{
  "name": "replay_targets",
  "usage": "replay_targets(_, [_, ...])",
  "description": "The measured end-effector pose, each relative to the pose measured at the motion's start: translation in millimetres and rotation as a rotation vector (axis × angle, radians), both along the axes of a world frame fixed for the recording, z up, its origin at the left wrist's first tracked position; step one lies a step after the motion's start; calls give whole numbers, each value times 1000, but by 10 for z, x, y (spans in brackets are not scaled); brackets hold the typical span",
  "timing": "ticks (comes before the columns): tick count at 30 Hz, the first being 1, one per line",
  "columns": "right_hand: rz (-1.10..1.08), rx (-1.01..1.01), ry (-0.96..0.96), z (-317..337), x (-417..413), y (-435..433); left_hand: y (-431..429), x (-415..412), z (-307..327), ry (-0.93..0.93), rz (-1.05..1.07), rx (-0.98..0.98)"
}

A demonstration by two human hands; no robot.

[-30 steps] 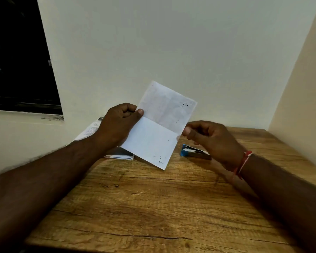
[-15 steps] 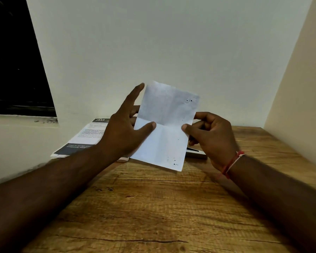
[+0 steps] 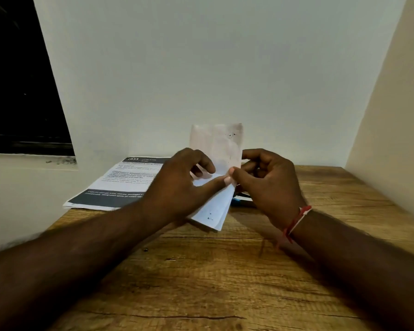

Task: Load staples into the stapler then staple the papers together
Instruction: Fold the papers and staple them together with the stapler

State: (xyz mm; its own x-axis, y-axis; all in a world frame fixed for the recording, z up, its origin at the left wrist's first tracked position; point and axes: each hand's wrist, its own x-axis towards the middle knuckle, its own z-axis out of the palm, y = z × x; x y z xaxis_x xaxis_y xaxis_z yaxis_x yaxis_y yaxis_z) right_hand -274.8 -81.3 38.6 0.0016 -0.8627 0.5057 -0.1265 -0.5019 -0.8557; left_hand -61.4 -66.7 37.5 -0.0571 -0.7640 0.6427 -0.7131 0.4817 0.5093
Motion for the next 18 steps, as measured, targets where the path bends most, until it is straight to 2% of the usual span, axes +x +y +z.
replay_targets(2, [19,-33,26,-26,11,5,51,-97,-4,110,-52,113])
replay_targets(5, [96,-34,5,-29,0,17,100,-133,10,187,-95,156])
replay_targets(9, [170,-7,22,-31,-20,21,88,-58,30,196,-125,195])
replay_targets(18, [172,50,35,-60,-49,-47,94,-28,67,188,-177,288])
